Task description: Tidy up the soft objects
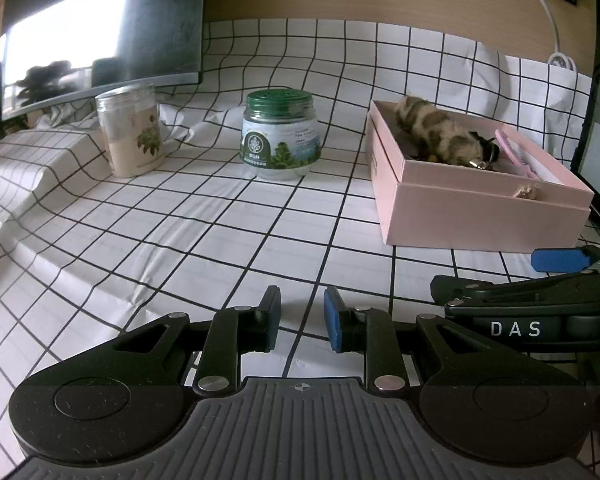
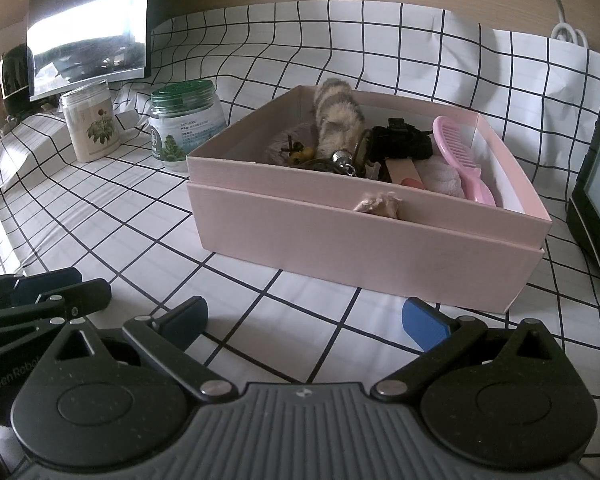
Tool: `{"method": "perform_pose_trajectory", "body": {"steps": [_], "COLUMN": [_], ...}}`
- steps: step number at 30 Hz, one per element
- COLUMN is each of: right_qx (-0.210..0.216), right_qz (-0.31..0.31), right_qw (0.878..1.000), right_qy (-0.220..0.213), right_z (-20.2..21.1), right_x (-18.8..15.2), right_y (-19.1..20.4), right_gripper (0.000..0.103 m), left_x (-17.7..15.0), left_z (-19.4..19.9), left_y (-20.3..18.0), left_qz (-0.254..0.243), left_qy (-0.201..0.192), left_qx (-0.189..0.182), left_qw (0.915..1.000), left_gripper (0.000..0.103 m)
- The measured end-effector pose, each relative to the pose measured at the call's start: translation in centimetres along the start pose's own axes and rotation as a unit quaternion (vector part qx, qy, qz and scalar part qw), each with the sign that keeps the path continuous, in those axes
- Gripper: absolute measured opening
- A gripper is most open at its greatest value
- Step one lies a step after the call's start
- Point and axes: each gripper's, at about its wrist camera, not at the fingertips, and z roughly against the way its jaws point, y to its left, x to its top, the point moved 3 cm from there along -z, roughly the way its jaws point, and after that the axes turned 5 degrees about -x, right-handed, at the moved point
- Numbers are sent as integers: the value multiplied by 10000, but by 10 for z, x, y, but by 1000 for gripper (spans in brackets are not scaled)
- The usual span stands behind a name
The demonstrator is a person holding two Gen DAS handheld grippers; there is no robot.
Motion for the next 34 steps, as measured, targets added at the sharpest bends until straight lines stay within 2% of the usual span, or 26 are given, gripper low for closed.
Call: {"method": "perform_pose_trajectory", "body": {"steps": [34], "right_qx": [-7], "right_qz": [4], "right_qw": [10000], "right_qy": [2], "right_z": [0], "right_x": [0], "right_y": [0], "right_gripper": [103], "left_x": [0], "left_z": [0], "left_y": [-1], "left_qz": [-30], "left_qy": [7], "left_qx": [11], "left_qw": [10000], "left_gripper": [26]}}
